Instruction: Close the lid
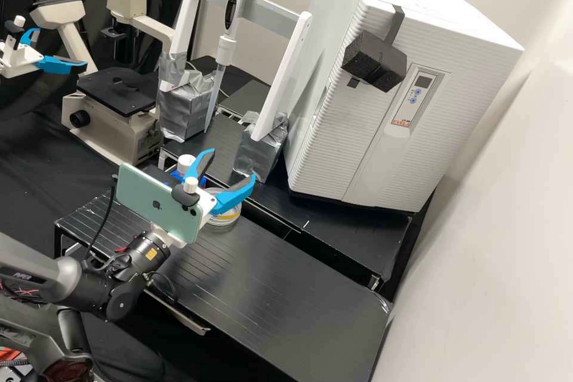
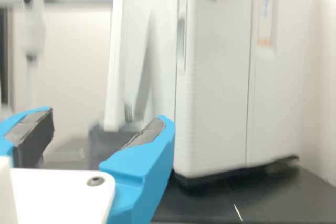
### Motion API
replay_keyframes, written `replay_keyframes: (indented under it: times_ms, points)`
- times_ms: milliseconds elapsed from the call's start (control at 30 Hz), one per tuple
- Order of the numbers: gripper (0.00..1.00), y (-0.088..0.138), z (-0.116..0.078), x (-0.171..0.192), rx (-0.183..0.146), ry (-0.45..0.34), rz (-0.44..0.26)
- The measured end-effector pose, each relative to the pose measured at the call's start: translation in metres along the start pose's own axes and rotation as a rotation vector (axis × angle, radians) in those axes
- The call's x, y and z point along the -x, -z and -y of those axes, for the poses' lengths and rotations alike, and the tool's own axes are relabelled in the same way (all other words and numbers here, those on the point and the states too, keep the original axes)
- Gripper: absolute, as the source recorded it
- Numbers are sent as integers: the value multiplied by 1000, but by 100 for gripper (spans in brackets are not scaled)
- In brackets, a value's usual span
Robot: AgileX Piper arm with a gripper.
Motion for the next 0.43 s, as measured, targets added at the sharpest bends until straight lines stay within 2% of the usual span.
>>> replay_keyframes:
  times_ms: [133,267,300,433]
  points:
    - [100,14,2,1,-76,-10,-79]
    - [100,23,8,1,-122,23,-137]
    - [100,25,10,1,-129,38,-150]
    - [100,29,15,1,-128,64,-171]
